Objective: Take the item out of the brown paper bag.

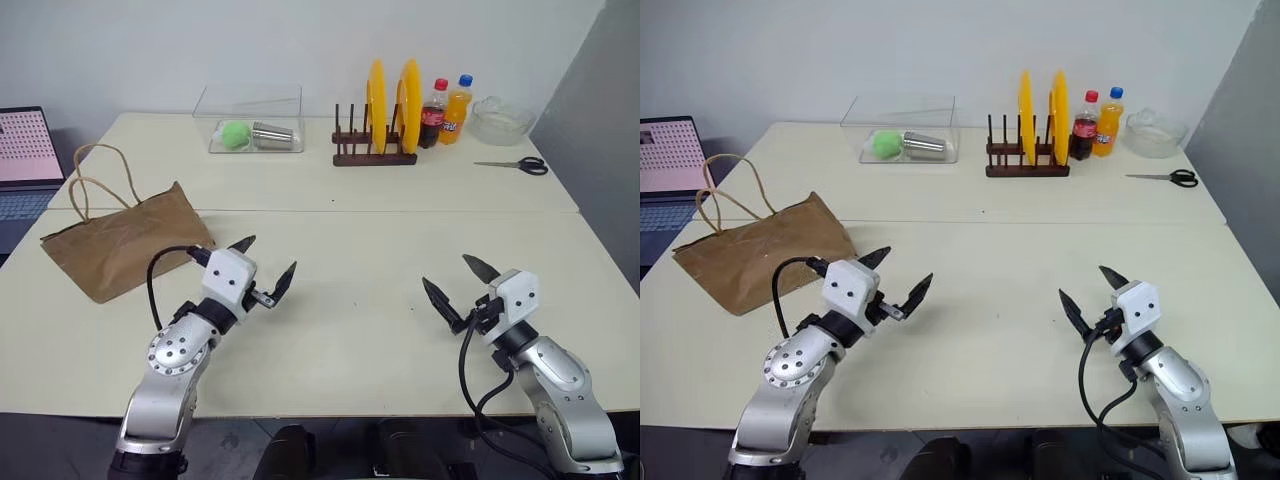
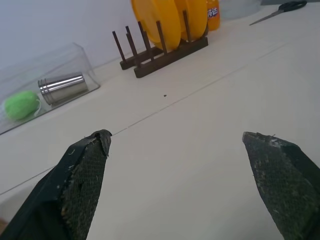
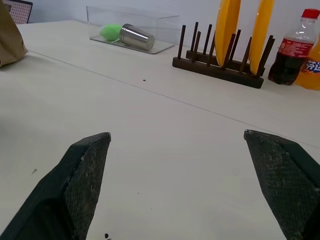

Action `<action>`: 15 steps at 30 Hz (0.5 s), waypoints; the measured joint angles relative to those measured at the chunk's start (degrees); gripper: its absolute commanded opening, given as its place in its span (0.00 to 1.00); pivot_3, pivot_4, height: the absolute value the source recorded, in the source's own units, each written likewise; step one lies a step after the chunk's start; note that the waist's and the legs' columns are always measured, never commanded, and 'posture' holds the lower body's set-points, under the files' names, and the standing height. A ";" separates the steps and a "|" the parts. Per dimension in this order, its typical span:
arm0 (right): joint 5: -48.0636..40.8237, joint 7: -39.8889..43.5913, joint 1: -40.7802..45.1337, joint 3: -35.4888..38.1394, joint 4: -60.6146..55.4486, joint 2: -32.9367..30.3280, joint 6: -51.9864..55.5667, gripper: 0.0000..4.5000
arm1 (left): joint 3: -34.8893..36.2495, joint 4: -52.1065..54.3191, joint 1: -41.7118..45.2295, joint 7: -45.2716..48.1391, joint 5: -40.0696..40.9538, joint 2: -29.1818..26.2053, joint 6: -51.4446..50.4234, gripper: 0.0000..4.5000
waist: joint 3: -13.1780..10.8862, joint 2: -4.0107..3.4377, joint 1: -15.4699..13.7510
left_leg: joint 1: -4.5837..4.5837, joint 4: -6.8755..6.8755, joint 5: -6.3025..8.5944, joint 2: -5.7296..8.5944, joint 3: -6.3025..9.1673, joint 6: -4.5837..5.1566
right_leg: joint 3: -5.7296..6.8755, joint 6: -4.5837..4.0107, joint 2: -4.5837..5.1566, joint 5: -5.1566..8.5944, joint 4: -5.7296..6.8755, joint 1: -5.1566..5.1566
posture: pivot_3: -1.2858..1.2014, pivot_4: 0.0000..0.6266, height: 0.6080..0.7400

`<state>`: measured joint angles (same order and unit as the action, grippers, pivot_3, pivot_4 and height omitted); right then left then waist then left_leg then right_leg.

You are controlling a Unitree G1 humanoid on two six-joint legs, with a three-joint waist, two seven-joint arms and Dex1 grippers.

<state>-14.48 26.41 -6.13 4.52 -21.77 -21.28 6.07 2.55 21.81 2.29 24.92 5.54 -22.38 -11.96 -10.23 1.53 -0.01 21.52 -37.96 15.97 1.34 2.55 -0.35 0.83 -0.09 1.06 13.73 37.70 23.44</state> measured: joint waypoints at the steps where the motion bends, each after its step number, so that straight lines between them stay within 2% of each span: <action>1: 0.00 -0.10 0.00 0.00 0.00 0.00 -0.07 1.00 | -0.02 -0.11 0.25 0.26 0.02 0.00 0.05 0.99 | 0.00 0.00 0.00 | 0.00 0.00 0.00 0.00 0.00 0.00 | 0.00 0.00 0.00 0.00 0.00 0.00 | 0.52 0.24 1.00; 15: 1.16 -0.50 -0.21 -0.48 -0.50 -0.01 -0.37 1.00 | -0.73 -0.19 0.39 0.96 -0.48 -0.48 -0.22 0.99 | 0.00 0.00 0.00 | 0.00 0.00 0.00 0.00 0.00 0.00 | -0.01 0.00 0.00 0.00 0.00 0.00 | 0.52 0.24 1.00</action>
<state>-13.32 25.91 -6.33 4.04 -22.27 -21.29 5.70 1.82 21.62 2.68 25.89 5.05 -22.86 -12.18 -10.23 1.53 -0.01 21.52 -37.96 15.97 1.34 2.55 -0.35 0.83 -0.09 1.06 13.73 37.70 23.45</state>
